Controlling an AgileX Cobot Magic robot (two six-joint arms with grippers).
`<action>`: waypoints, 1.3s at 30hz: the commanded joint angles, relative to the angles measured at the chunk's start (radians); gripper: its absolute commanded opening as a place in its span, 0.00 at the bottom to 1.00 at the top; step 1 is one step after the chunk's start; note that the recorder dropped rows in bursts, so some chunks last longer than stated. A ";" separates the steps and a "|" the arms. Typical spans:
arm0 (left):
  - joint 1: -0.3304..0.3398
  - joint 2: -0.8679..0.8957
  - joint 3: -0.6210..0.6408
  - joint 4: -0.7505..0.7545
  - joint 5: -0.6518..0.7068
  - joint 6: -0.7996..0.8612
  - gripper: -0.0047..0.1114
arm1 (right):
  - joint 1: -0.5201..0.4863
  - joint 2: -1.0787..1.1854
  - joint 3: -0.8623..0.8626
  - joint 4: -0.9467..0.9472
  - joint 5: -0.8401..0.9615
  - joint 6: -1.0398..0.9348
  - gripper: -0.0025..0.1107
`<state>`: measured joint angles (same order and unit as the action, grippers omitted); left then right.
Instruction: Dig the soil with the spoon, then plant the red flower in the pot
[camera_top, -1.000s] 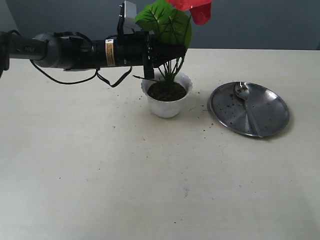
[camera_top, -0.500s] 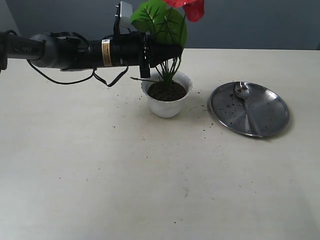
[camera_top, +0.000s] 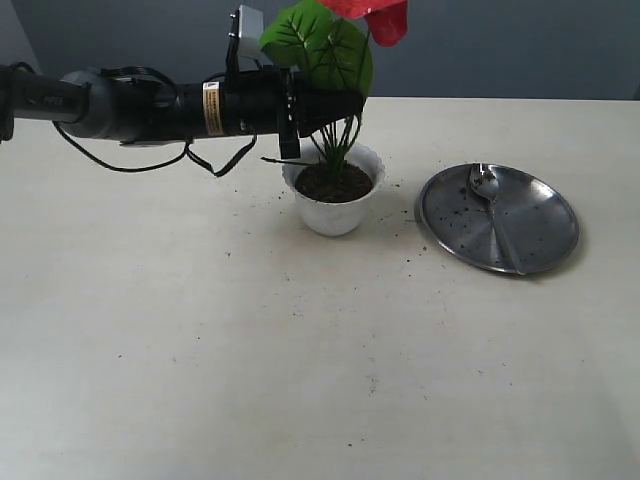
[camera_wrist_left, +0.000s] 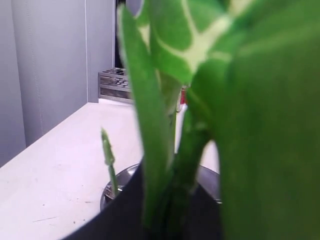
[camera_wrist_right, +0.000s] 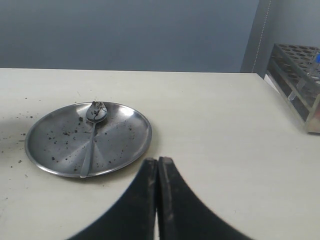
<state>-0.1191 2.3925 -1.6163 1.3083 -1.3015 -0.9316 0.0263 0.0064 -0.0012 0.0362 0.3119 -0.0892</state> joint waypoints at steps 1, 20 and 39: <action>0.005 0.049 0.025 0.114 0.080 0.003 0.04 | -0.002 -0.006 0.001 -0.004 -0.007 -0.004 0.02; 0.005 0.104 0.025 0.135 0.080 -0.006 0.04 | -0.002 -0.006 0.001 -0.004 -0.007 -0.004 0.02; -0.059 0.104 0.025 0.186 0.080 -0.004 0.04 | -0.002 -0.006 0.001 -0.004 -0.007 -0.004 0.02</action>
<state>-0.1740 2.4443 -1.6203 1.3112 -1.3015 -0.9186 0.0263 0.0064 -0.0012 0.0362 0.3119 -0.0892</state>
